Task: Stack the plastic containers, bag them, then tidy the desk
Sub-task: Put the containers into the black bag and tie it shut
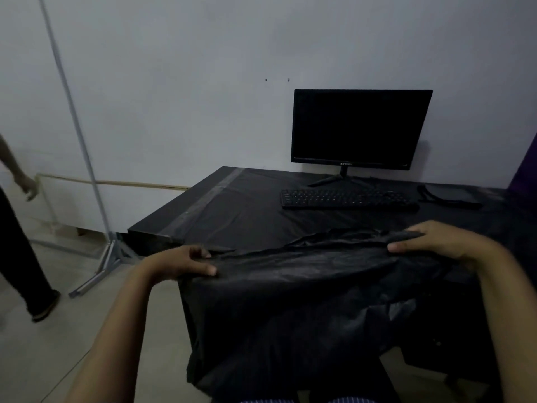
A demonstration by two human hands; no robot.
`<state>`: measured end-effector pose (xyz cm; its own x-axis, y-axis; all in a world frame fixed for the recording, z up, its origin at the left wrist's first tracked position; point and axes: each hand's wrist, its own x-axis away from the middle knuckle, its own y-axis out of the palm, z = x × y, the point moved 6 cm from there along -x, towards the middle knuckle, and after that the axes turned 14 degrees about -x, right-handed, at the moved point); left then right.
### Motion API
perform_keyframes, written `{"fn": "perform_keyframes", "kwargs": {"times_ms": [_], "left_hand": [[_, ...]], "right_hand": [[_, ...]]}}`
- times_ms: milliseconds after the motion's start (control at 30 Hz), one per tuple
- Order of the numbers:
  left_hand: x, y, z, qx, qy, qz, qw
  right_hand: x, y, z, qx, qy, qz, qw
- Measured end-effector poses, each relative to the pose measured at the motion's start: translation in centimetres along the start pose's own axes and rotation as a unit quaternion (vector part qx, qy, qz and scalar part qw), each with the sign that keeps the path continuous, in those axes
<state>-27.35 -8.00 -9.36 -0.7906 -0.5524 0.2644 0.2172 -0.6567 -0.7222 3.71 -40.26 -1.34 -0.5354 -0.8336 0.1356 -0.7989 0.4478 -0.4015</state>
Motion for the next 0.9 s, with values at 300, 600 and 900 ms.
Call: {"fn": "perform_keyframes", "kwargs": {"times_ms": [300, 600, 900], "left_hand": [[2.8, 1.0, 0.6, 0.065, -0.016, -0.094, 0.993], [-0.2, 1.0, -2.7, -0.17, -0.208, 0.019, 0.963], [0.8, -2.9, -1.7, -0.197, -0.08, 0.26, 0.942]], "right_hand": [[-0.1, -0.1, 1.1, -0.151, -0.051, 0.003, 0.987], [-0.3, 0.3, 1.7, -0.163, -0.047, 0.009, 0.985], [-0.6, -0.6, 1.7, -0.166, -0.077, 0.044, 0.982]]}}
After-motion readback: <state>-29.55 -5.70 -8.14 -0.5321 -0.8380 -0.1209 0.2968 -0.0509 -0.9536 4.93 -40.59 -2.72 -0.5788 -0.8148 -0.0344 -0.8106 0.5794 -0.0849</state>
